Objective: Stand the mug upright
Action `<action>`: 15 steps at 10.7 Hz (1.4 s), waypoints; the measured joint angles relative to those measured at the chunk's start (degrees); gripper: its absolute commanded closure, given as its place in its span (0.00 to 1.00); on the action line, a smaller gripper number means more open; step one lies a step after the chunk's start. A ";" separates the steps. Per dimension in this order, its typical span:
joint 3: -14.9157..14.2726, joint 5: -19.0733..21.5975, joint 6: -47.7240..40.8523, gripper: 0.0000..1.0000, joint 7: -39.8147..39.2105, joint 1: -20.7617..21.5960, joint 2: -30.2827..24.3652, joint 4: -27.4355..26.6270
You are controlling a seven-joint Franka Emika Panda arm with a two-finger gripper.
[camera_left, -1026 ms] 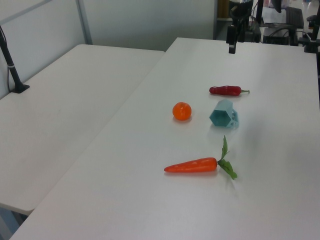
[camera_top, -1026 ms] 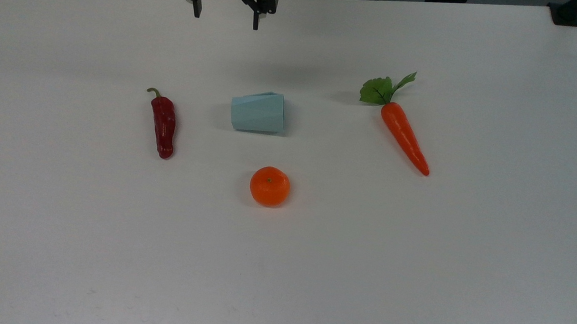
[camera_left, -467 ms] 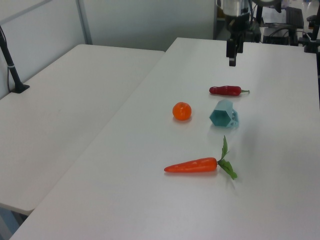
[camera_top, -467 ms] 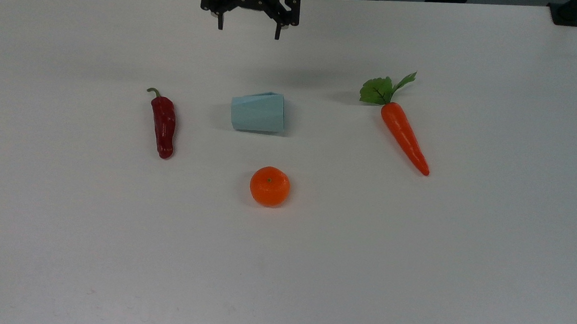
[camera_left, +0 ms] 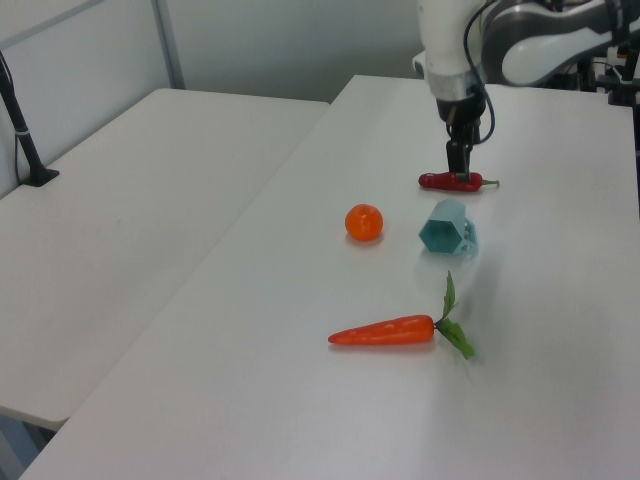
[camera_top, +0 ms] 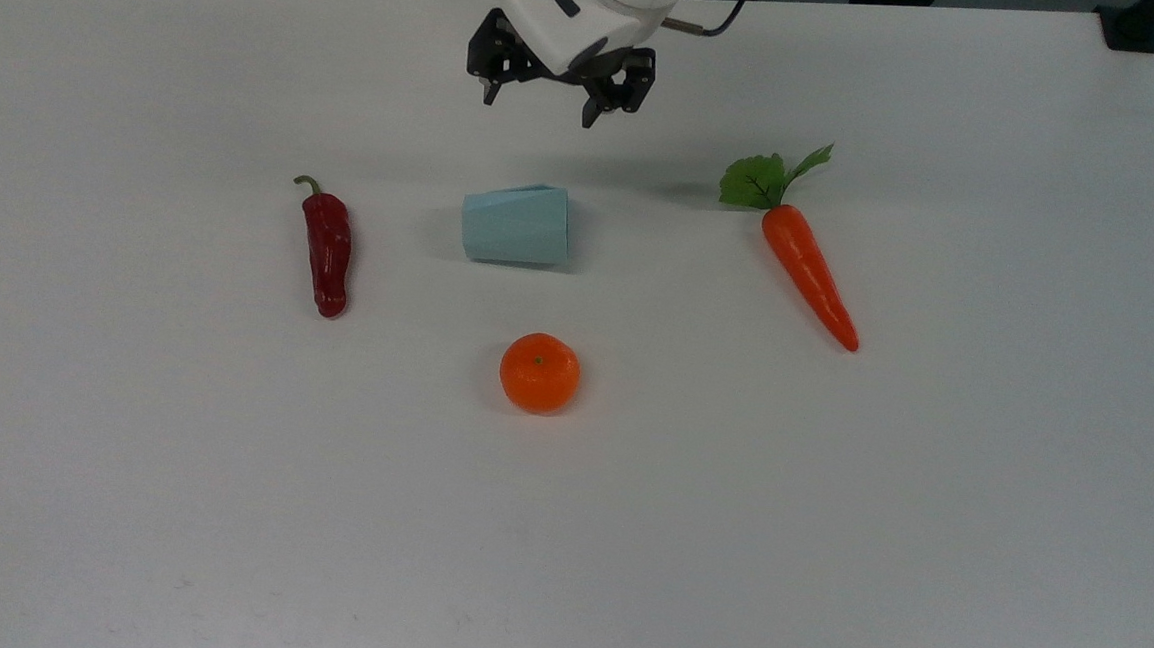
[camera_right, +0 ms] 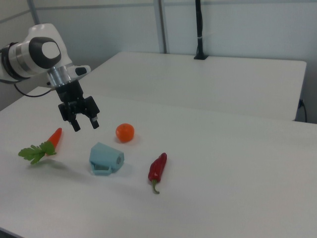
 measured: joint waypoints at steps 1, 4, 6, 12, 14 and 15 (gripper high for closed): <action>0.00 -1.60 0.00 0.00 1.38 0.81 1.15 -0.01; 0.00 -5.90 0.00 0.00 5.96 2.97 4.41 -0.01; 0.00 -9.90 0.00 0.00 11.41 5.24 7.47 -0.03; -0.06 -26.46 -1.72 0.68 27.13 8.46 16.74 0.03; -0.08 -27.64 -4.10 0.95 27.34 8.46 17.20 0.06; -0.08 -27.65 -4.74 0.99 27.34 8.46 17.20 0.18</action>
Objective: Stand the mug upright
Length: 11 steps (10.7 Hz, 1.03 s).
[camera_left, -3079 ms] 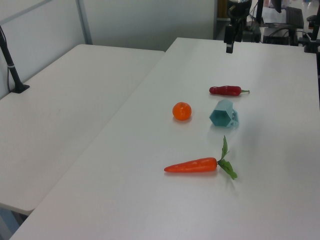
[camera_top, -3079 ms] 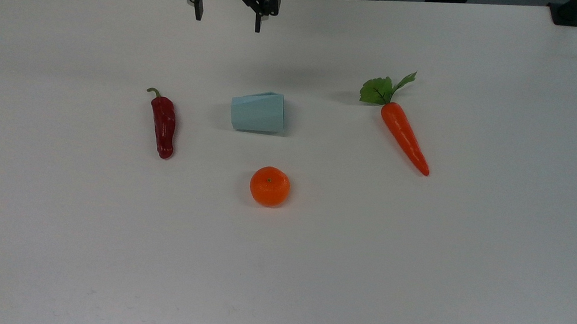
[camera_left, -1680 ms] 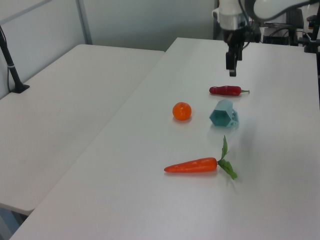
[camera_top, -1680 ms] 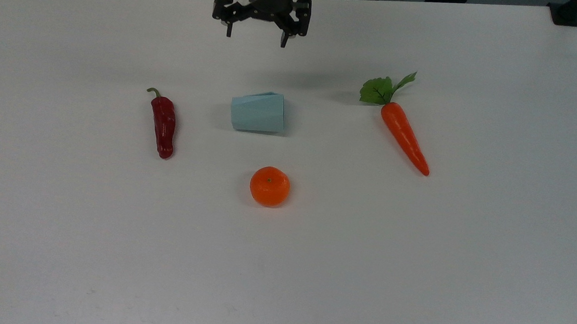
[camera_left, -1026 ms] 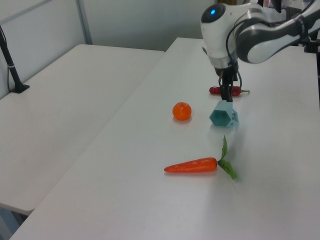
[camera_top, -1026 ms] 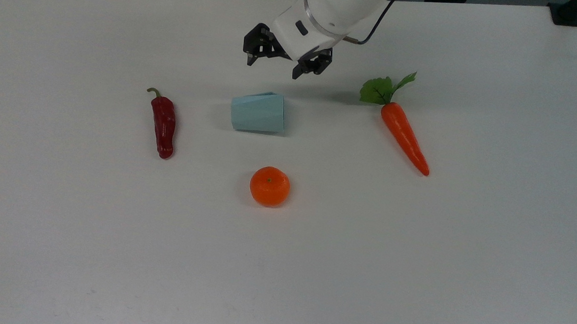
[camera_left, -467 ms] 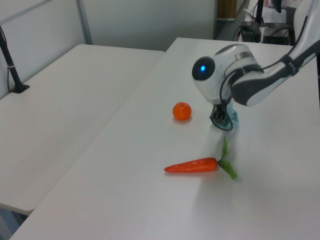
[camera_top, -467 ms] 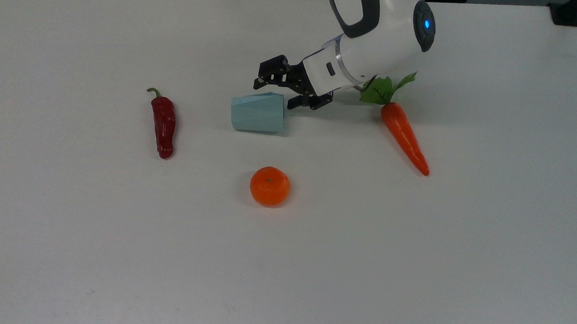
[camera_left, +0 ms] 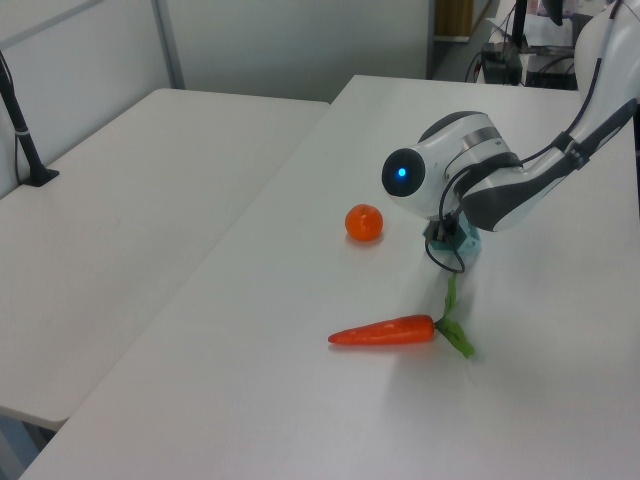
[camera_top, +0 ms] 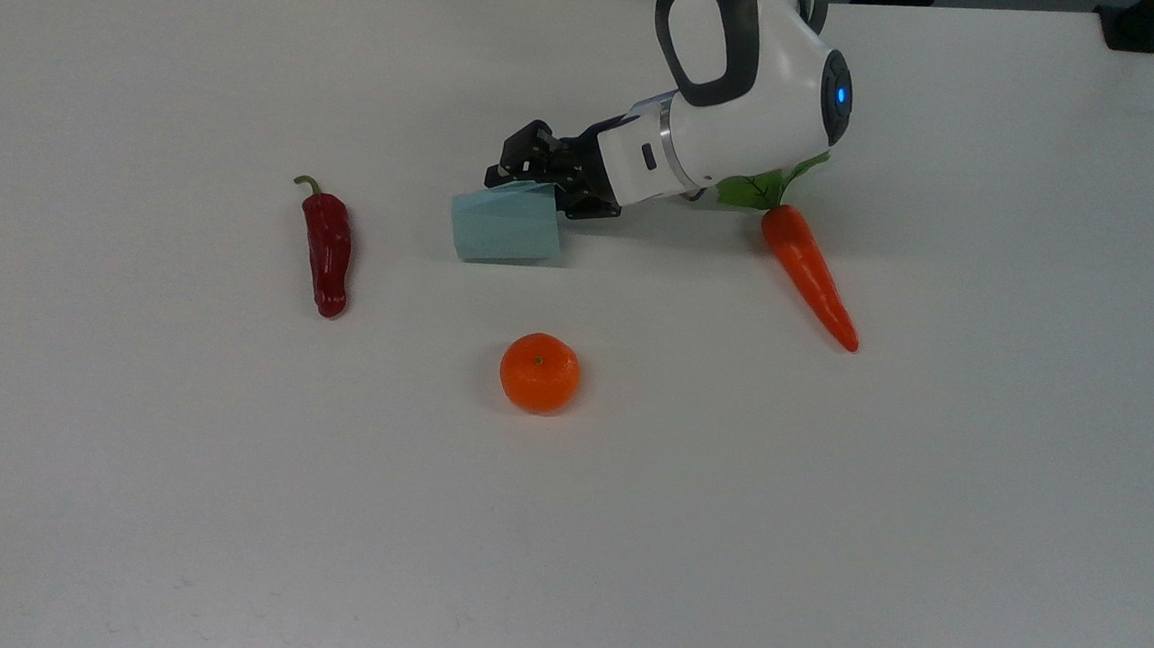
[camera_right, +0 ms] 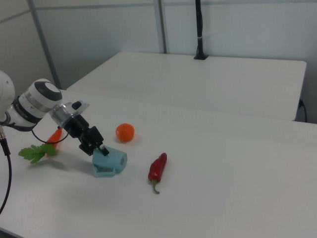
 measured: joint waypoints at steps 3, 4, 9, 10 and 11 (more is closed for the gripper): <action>-0.09 -1.16 -3.68 1.00 -0.21 -0.08 -0.48 1.22; -0.15 -1.20 -3.84 1.00 -0.47 -0.14 -0.80 1.46; -0.24 -0.53 -3.84 1.00 -3.17 -0.72 -1.38 2.86; -0.25 1.85 -3.85 1.00 -5.75 -1.50 -2.28 3.98; -0.26 5.55 -3.84 1.00 -9.02 -2.42 -3.43 5.19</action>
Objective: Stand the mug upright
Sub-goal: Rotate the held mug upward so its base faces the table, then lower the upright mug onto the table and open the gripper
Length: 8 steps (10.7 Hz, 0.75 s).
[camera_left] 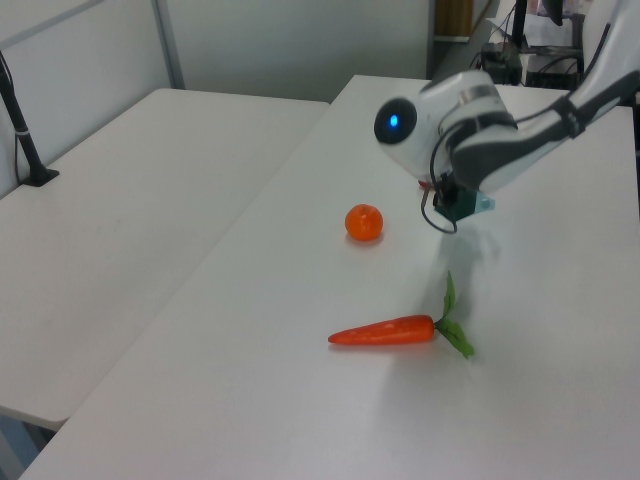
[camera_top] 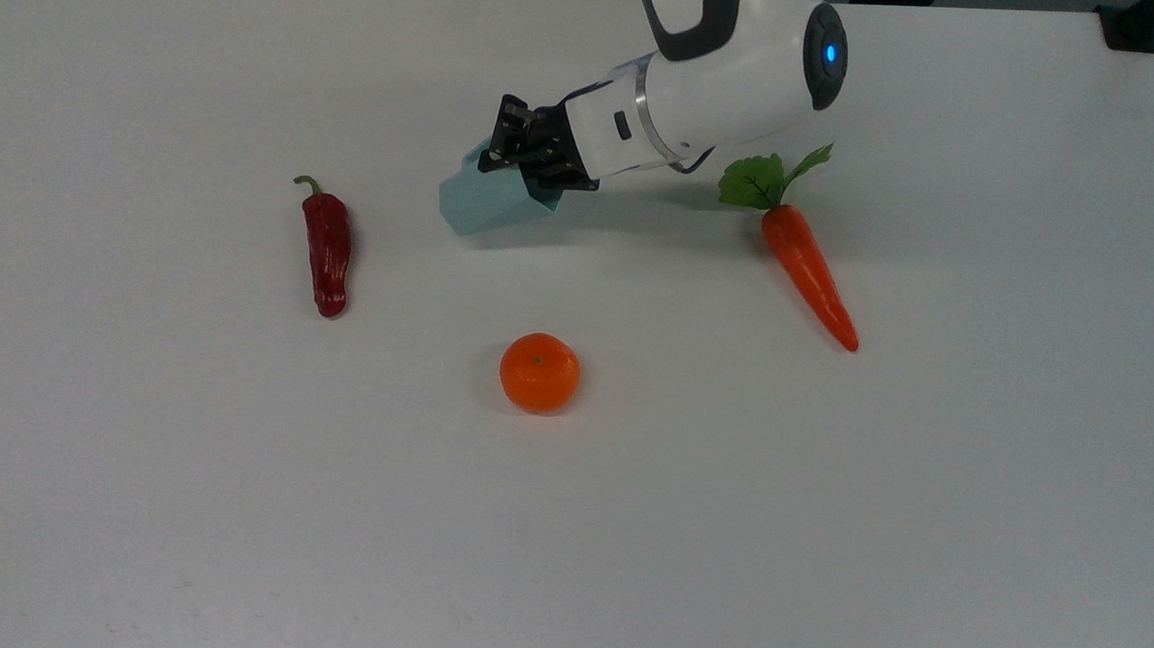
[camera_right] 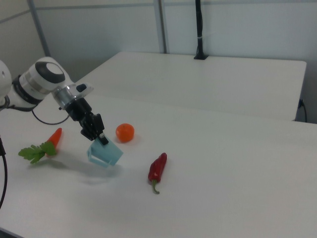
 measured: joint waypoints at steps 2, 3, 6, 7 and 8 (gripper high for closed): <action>-0.01 10.63 2.58 1.00 -7.23 -2.06 -1.96 2.79; -0.04 15.29 5.60 1.00 -9.82 -2.90 -2.45 3.30; -0.07 25.20 13.59 1.00 -17.92 -5.03 -2.03 2.73; -0.08 27.81 14.84 0.93 -21.54 -5.67 -1.70 2.26; -0.09 30.13 15.32 0.81 -25.04 -6.29 -1.38 1.98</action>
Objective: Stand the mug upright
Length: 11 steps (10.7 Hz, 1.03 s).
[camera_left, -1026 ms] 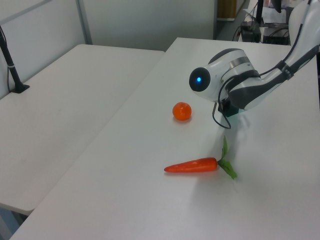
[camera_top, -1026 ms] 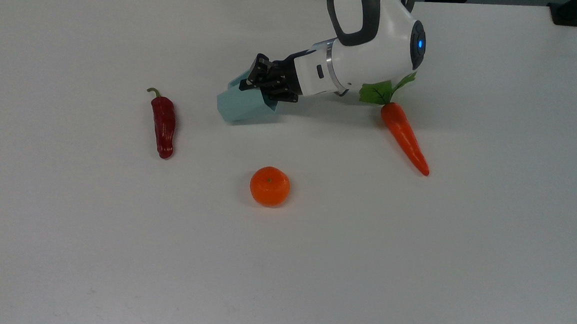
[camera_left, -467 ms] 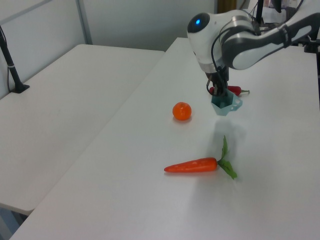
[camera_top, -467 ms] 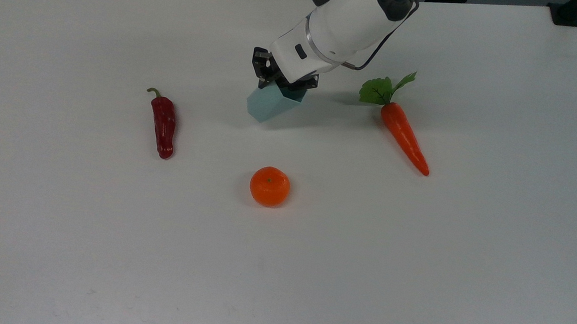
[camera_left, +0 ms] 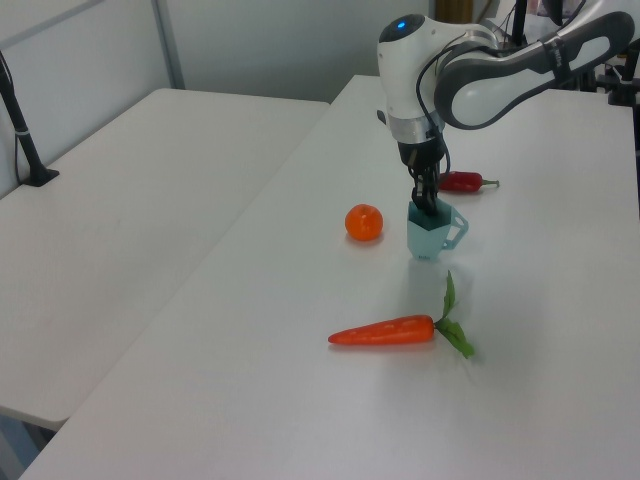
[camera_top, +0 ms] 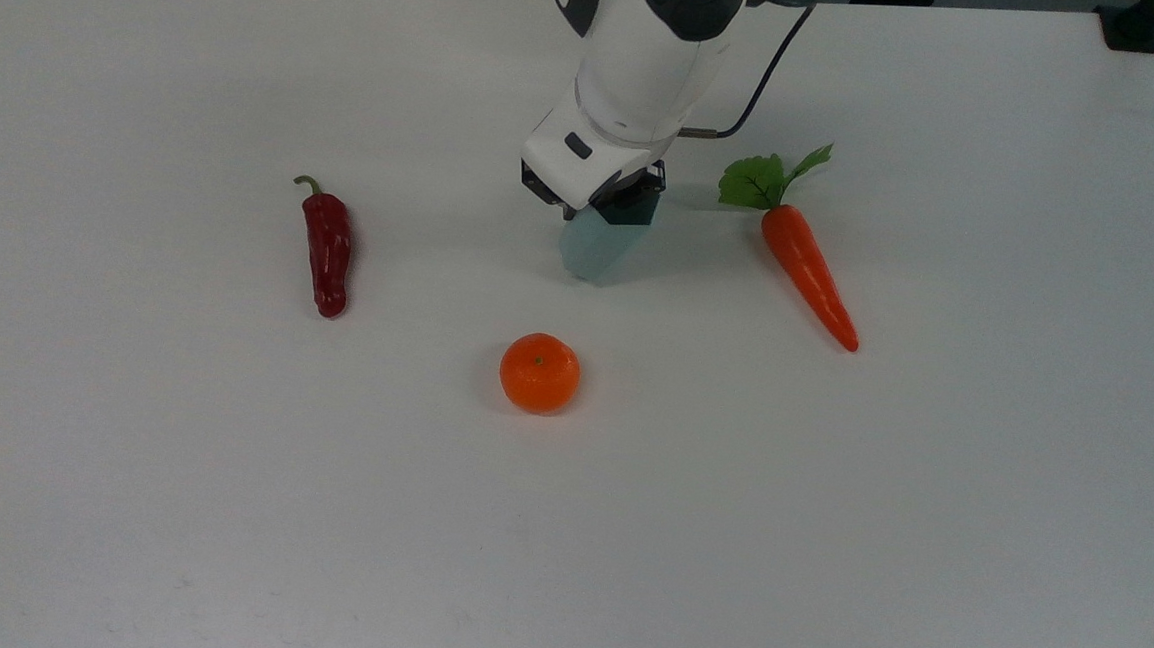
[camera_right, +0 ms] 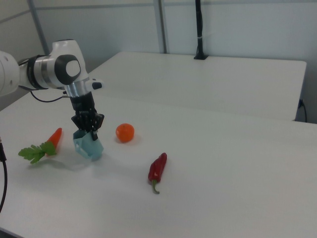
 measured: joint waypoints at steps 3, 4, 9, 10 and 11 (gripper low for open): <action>-0.02 2.73 0.14 0.51 -4.88 -1.45 0.41 -0.05; -0.02 2.73 0.14 0.24 -4.92 -1.49 0.41 -0.05; -0.44 2.71 0.14 0.00 -4.92 -2.01 -1.65 0.66; -0.82 2.71 0.10 0.00 -4.92 -2.48 -3.27 0.74; -1.16 2.71 -0.14 0.00 -4.92 -3.37 -5.34 0.79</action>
